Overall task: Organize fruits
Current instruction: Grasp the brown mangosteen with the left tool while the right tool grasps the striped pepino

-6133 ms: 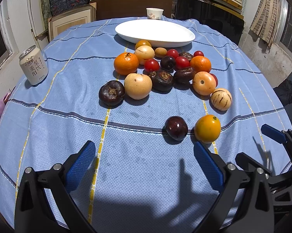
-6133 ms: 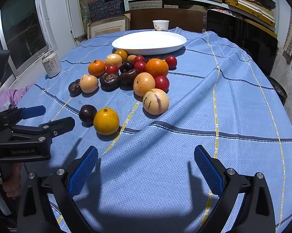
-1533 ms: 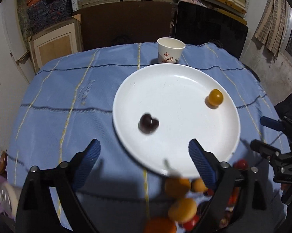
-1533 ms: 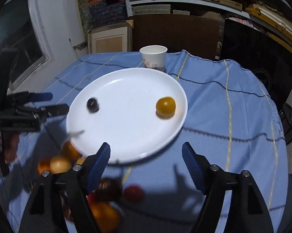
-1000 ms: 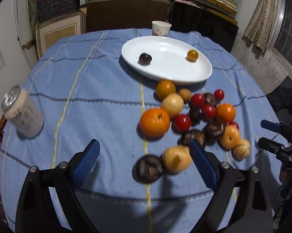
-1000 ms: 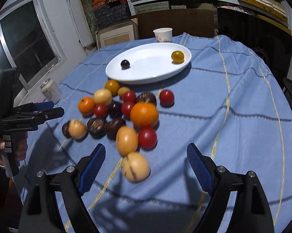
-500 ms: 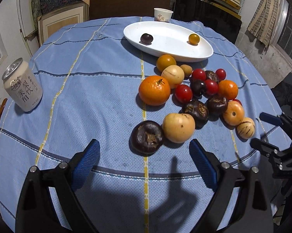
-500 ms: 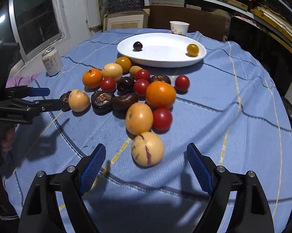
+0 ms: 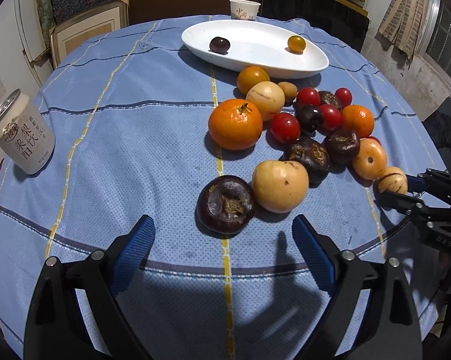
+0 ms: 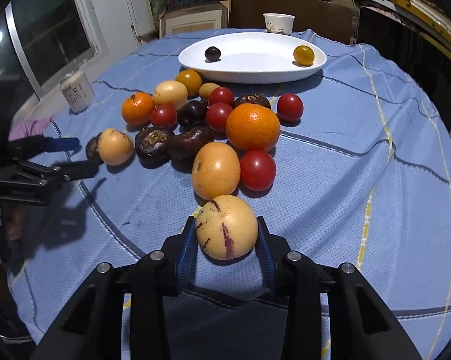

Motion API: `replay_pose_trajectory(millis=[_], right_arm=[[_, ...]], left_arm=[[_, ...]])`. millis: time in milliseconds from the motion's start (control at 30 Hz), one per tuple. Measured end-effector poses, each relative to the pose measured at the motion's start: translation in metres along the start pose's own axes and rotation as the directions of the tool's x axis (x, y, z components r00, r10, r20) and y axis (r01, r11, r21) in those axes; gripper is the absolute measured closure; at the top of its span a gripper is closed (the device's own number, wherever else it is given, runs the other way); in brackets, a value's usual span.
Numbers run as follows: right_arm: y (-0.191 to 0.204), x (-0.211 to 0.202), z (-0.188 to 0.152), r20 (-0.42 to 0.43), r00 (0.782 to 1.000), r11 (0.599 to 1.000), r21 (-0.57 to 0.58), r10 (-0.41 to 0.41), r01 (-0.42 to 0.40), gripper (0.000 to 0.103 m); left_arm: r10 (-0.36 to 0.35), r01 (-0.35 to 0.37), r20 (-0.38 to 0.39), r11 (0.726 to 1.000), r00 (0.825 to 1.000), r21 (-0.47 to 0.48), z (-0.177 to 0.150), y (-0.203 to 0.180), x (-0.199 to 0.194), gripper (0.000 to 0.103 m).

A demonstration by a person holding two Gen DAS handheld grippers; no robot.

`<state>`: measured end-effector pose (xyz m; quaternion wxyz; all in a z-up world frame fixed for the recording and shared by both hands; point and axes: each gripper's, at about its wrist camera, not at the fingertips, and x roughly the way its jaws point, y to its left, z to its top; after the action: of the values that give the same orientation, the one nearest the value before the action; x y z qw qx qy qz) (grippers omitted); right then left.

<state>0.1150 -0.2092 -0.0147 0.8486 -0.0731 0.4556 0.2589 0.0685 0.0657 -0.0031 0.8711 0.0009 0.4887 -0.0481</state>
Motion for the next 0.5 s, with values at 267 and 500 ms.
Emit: replay_pose_trajectory(millis=[267,500], right_arm=[[0.001,-0.008,-0.002,0.011,0.999,0.999,0.015,0.044,-0.044,0.063],[0.001,-0.012,-0.002,0.016,0.999,0.999,0.022,0.049,-0.049,0.063]], left_arm=[[0.006,-0.005,-0.014,0.999,1.000,0.042,0.007,0.000,0.015,0.022],[-0.016,0.013,0.027,0.994,1.000,0.109,0.006,-0.005,0.012,0.063]])
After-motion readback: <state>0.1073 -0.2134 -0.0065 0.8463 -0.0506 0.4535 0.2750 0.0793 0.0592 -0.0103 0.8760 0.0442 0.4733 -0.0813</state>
